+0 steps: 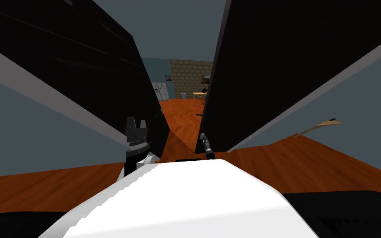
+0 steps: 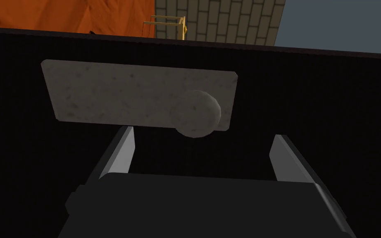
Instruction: Push the door open
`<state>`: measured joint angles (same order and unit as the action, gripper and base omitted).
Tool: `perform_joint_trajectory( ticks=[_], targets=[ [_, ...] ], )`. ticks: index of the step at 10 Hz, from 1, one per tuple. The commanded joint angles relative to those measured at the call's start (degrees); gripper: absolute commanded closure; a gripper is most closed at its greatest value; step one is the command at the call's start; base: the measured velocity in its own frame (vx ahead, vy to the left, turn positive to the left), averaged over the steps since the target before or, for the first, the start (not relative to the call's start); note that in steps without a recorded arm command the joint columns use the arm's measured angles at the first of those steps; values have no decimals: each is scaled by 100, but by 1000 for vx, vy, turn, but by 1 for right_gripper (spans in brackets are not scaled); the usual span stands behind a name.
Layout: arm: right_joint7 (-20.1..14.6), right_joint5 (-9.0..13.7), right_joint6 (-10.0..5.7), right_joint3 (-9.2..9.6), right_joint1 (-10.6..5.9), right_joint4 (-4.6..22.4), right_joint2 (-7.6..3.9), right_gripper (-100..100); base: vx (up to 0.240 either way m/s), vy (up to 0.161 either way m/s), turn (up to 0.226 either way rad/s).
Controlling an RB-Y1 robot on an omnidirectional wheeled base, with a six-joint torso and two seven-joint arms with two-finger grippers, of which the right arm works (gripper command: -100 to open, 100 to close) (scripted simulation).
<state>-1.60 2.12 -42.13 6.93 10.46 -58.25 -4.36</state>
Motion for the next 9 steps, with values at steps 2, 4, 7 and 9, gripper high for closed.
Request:
perform_joint_trajectory(
  ticks=[2, 4, 7, 9],
  targets=[
    [17, 12, 6, -44, -78, 88, 42, -100, 195, 16, 24],
    [13, 10, 1, -35, -64, 76, 32, 100, 31, 4, -2],
    [13, 10, 1, -35, -64, 76, 32, 100, -19, -2, 5],
    [13, 10, 1, -35, -64, 76, 32, 100, -3, 0, -1]
  ],
)
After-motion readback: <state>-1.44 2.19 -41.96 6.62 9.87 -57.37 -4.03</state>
